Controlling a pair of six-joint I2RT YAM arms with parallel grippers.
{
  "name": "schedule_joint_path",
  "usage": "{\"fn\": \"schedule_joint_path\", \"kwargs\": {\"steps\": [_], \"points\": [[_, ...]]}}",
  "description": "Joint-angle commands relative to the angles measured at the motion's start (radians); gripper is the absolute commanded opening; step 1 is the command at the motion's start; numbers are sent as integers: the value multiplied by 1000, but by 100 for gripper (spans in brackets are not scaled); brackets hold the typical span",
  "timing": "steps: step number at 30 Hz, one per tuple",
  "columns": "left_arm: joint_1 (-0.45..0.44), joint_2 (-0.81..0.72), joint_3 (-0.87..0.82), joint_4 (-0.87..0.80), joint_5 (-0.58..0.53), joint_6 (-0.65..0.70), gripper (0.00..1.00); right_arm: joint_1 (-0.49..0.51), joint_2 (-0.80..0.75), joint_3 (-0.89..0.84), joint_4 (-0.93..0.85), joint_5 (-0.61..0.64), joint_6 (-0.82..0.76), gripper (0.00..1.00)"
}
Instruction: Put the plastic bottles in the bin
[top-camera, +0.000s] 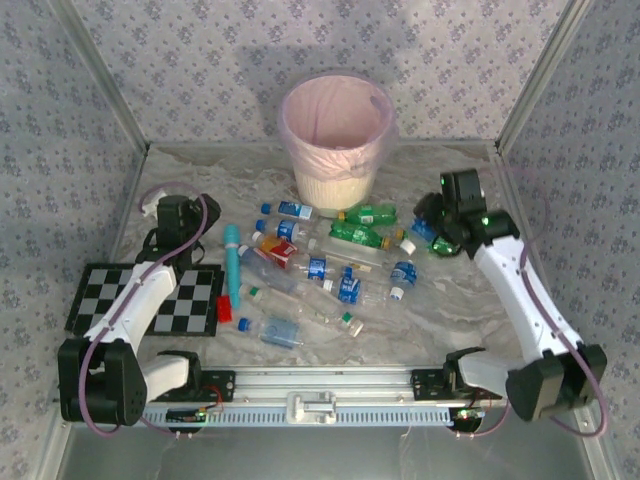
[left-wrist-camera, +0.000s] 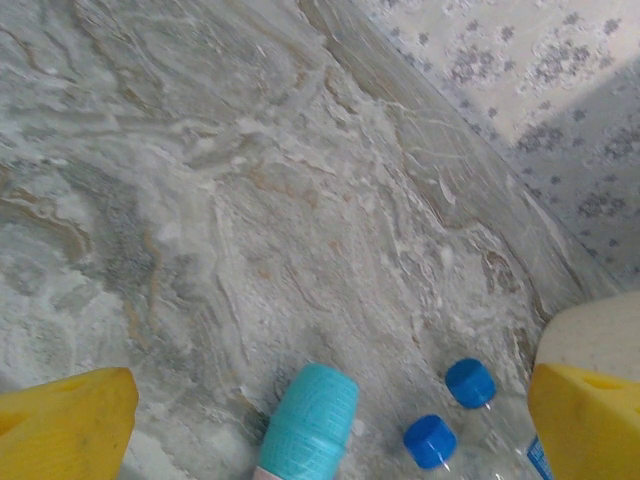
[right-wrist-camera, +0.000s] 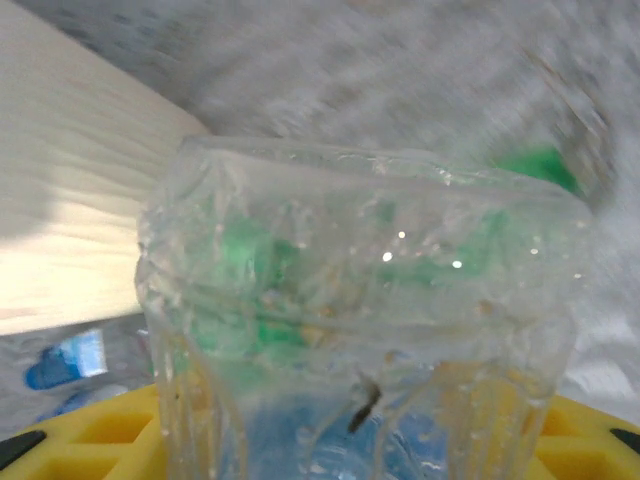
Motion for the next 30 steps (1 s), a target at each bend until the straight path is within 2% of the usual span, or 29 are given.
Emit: {"fn": "schedule_joint_path", "kwargs": {"steps": [1, 4, 7, 12, 20, 23, 30], "points": [[5, -20, -6, 18, 98, -1, 100, -3, 99, 202, 25, -54, -162, 46], [4, -23, -10, 25, 150, 11, 100, 4, 225, 407, 28, -112, -234, 45], [4, -30, -8, 18, 186, 28, 100, 31, 342, 579, 32, -115, -277, 45], [2, -53, 11, -35, 205, 69, 100, 75, 529, 830, 86, -163, -271, 45], [1, -87, 15, -113, 222, 119, 100, 137, 850, 1290, 16, -242, -264, 45], [0, -94, 8, -123, 228, 121, 100, 144, 934, 1359, 22, -266, -245, 44], [-1, -96, 11, -122, 240, 149, 100, 169, 1015, 1363, 64, -284, -241, 43]]}}
